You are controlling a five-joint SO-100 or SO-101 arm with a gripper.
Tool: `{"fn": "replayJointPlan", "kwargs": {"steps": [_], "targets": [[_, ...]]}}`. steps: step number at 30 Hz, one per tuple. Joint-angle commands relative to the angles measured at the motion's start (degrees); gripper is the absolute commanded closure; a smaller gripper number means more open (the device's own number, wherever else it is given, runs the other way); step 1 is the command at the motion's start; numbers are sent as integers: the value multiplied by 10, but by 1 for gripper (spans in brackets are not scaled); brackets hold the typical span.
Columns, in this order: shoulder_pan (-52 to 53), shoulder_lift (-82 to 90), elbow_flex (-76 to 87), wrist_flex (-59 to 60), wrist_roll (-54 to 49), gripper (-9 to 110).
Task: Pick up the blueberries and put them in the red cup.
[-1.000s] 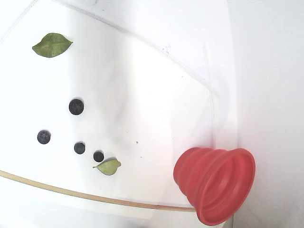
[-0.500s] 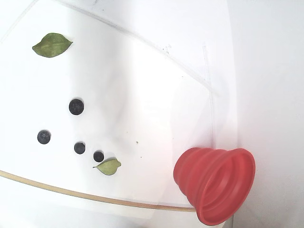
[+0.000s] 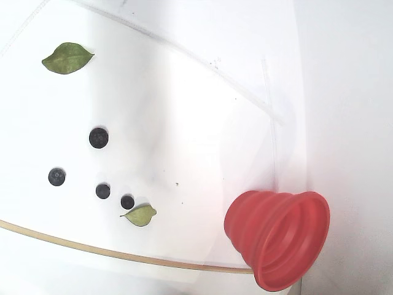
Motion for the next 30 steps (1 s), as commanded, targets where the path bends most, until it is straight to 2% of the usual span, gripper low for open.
{"fn": "replayJointPlan", "kwargs": {"steps": [1, 19, 30], "targets": [[9, -24, -6, -32, -52, 91], [6, -39, 145, -91, -375, 89], [-21, -18, 200, -98, -524, 87]]}}
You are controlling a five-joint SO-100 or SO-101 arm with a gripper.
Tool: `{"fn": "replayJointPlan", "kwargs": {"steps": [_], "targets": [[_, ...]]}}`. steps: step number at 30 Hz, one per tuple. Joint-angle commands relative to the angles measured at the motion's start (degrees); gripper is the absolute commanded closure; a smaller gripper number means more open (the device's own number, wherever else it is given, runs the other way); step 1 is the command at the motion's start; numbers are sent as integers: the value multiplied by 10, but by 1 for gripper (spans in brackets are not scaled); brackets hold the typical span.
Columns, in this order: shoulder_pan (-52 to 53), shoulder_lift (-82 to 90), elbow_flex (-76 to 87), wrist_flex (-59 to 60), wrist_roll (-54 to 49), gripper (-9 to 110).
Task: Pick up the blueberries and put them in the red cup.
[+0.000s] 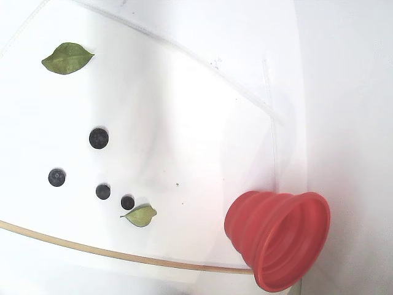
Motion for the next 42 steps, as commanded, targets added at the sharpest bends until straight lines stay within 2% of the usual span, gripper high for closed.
{"fn": "replayJointPlan", "kwargs": {"steps": [1, 12, 42], "targets": [[-11, 25, 2, -7, -47, 87], [-40, 53, 65, -8, -135, 87], [-45, 3, 188, -176, -320, 86]]}}
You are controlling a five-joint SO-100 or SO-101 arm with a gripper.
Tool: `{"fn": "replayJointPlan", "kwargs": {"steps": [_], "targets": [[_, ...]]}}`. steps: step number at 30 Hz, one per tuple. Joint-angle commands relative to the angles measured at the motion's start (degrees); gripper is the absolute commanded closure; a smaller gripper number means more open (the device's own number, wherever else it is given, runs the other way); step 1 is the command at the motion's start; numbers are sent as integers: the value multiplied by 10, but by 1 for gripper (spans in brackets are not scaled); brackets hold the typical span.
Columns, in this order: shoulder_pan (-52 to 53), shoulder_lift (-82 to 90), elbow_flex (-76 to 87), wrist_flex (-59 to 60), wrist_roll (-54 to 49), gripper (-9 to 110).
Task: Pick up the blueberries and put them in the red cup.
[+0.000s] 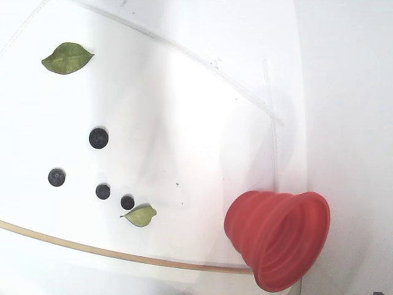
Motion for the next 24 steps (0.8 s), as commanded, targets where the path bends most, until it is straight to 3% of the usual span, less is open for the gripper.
{"fn": "replayJointPlan", "kwargs": {"steps": [1, 24], "targets": [[-7, -10, -7, -27, -12, 86], [17, -145, 45, -183, -146, 86]]}}
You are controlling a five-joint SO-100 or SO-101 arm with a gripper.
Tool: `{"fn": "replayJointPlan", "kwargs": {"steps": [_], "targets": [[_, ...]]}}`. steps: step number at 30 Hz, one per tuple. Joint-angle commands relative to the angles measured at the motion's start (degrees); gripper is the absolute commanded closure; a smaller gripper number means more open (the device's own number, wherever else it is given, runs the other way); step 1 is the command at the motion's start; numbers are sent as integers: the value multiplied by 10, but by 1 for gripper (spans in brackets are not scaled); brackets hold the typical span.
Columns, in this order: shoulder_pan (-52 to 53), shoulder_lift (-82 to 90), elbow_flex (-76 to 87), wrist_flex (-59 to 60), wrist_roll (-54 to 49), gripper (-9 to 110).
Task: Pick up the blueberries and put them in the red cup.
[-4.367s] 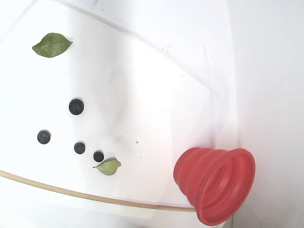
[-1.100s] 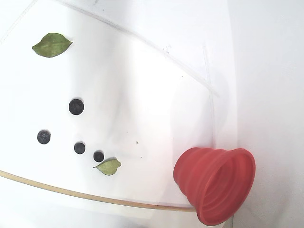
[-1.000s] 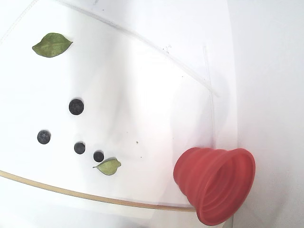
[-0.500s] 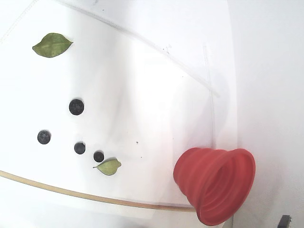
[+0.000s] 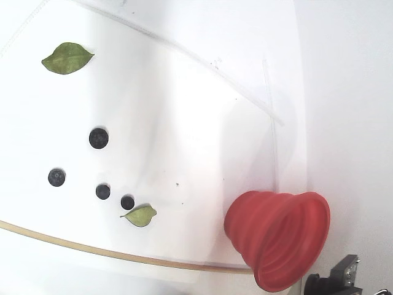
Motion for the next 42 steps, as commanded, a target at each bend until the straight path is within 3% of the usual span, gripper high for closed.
{"fn": "replayJointPlan", "kwargs": {"steps": [1, 42], "targets": [[7, -5, -5, -29, -26, 86], [32, -318, 60, -436, -176, 86]]}}
